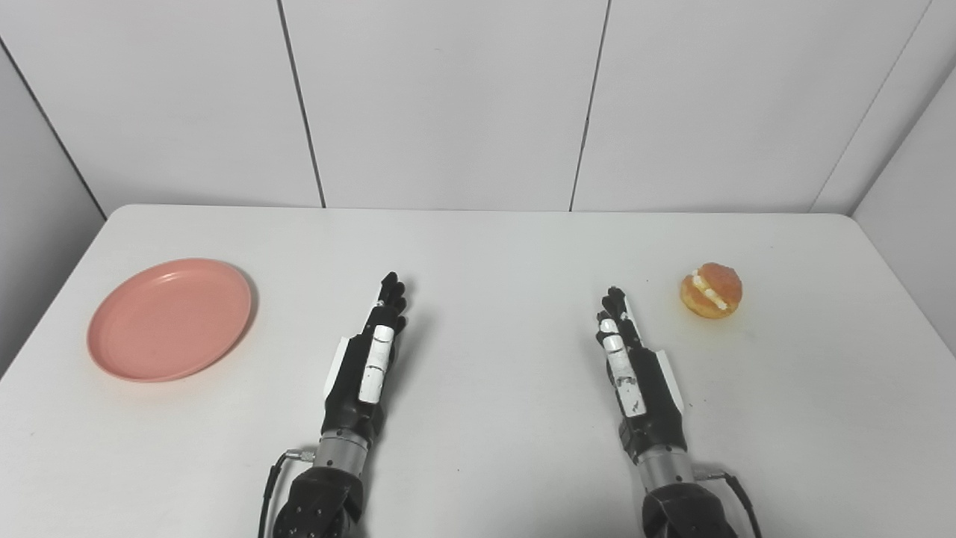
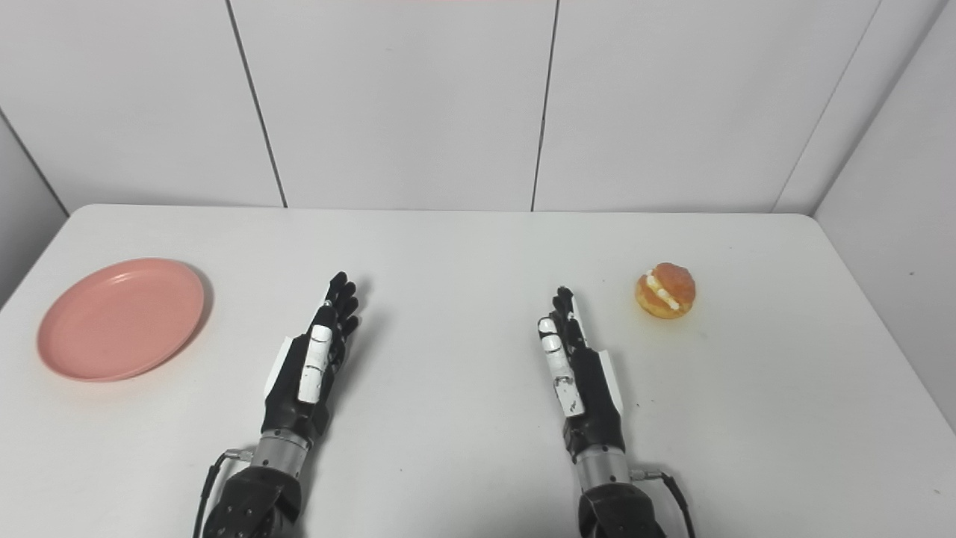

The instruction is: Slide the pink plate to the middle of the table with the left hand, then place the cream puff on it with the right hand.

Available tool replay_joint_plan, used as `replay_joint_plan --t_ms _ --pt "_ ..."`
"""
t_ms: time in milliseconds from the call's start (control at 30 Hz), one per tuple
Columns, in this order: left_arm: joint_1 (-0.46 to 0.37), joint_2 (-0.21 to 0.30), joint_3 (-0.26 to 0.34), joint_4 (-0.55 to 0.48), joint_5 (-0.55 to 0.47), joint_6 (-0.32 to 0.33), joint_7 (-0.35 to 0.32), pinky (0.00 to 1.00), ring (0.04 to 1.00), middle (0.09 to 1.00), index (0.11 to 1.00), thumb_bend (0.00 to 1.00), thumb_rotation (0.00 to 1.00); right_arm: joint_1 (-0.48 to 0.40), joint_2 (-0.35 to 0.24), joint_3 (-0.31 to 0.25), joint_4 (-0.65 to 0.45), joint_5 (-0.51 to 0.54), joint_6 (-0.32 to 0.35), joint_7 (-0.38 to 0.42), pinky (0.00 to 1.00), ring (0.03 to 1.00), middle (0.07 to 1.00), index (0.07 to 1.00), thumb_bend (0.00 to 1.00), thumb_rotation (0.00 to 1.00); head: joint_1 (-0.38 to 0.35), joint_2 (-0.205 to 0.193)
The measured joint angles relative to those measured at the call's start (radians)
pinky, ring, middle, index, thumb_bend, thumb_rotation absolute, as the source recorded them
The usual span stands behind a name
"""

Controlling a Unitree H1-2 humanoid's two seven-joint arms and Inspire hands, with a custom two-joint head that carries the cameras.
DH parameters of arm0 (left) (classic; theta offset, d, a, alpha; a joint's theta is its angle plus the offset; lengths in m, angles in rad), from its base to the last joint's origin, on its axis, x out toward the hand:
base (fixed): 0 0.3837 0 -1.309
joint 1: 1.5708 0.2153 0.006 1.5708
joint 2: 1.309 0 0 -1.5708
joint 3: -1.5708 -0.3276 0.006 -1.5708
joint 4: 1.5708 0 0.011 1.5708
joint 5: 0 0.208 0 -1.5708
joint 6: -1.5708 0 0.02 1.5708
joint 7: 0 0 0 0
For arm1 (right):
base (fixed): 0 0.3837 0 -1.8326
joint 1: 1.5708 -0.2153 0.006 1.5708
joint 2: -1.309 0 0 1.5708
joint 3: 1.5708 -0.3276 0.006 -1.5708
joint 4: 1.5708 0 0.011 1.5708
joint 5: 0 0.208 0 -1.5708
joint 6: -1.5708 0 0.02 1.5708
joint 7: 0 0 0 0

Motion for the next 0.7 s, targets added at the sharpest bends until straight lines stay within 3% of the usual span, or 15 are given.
replay_joint_plan --t_ms 700 --pt "0.0 0.0 -0.002 0.0 0.018 -0.001 0.001 1.0 1.0 1.0 1.0 0.64 1.0 0.0 -0.003 0.0 0.0 -0.002 0.0 0.0 1.0 1.0 1.0 1.0 0.56 0.9 0.0 0.002"
